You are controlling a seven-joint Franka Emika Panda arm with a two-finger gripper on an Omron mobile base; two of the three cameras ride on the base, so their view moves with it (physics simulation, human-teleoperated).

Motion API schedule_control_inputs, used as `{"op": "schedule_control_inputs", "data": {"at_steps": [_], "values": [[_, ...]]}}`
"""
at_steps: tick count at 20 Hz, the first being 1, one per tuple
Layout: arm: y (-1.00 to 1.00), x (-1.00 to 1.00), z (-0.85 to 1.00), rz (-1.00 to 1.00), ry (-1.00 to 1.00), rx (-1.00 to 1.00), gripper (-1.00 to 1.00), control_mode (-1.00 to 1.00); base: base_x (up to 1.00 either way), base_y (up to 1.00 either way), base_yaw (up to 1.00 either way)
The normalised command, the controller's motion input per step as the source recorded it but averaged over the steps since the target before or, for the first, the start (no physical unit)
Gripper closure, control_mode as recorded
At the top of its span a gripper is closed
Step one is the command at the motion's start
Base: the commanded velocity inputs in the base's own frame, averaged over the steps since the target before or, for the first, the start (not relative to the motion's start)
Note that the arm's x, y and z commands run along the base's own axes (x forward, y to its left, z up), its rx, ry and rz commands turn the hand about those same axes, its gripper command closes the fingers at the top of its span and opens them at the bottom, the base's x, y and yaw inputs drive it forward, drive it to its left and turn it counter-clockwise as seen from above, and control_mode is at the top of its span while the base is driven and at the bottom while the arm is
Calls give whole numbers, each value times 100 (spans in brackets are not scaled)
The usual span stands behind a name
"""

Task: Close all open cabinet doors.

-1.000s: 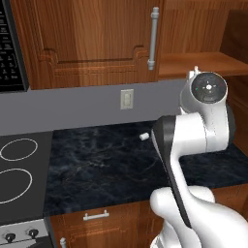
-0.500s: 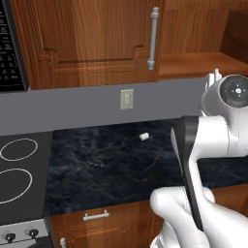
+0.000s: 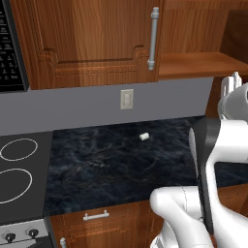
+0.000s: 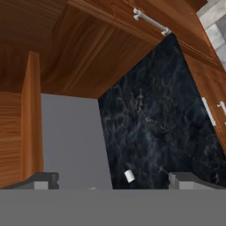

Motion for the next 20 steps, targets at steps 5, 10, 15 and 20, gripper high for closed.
{"op": "schedule_control_inputs", "data": {"at_steps": [5,10,15,20], "values": [[-31,-22,0,0,0,-3,-100,-100,0,0,0],[-27,-15,-2,0,0,-7,-100,-100,0,0,0],[-32,-13,-1,0,0,-8,-100,-100,0,0,0],[-35,-11,0,0,0,-8,-100,-100,0,0,0]]}}
